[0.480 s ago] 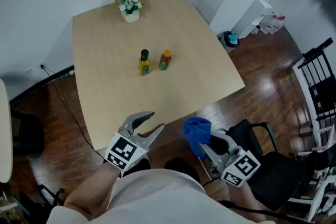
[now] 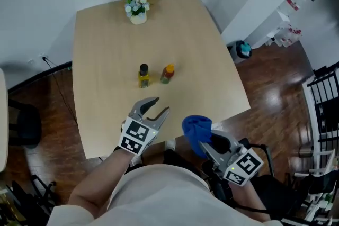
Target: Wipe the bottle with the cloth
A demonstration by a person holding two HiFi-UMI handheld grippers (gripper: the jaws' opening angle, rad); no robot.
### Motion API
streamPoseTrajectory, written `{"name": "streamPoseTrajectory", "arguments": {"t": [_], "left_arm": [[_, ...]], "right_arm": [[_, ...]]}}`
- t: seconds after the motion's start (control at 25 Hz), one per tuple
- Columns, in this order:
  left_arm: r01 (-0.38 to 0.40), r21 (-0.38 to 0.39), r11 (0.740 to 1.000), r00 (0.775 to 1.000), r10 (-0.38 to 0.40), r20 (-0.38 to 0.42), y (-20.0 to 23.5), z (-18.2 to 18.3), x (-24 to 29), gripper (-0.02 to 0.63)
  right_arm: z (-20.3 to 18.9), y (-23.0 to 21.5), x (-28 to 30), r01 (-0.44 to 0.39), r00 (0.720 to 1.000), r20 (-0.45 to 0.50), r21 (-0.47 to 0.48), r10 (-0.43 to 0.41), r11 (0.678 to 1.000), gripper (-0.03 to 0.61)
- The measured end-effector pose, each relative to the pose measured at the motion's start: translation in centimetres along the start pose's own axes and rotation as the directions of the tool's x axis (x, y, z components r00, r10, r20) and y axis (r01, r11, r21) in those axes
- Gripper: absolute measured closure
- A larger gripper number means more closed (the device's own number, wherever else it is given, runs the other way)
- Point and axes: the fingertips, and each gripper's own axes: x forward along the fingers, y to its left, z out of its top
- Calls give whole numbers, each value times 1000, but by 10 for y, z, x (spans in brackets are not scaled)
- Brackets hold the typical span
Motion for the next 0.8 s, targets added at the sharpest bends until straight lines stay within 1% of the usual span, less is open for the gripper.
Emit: {"name": "streamPoseTrajectory", "arguments": {"t": [0.12,0.28,0.44,0.52,0.72,0.76,0.8], "left_arm": [[-107,-7,994,994,107,5,28,11,43,422],[-186,-43,982,982,184,-34,62,10,100,410],[-296,-32,955,953,292,-81,94,2,137,405],[-329,-40,943,940,323,-112,105,-9,149,388],[-367,-45,929,922,357,-147,121,-22,174,387],[-372,-43,927,920,362,-152,123,-23,177,390],[-374,-43,926,918,364,-155,124,-24,179,408]], "right_arm": [[16,-39,-2,-28,1000,-4,-19,28,999,486],[21,-86,-13,-49,998,-40,-23,48,999,486],[18,-123,-25,-49,997,-63,-7,49,999,486],[15,-136,-33,-50,996,-69,4,50,999,486],[4,-168,-46,-42,996,-81,27,44,999,486],[2,-172,-48,-41,996,-81,31,44,999,486],[1,-175,-49,-40,996,-81,34,43,999,486]]}}
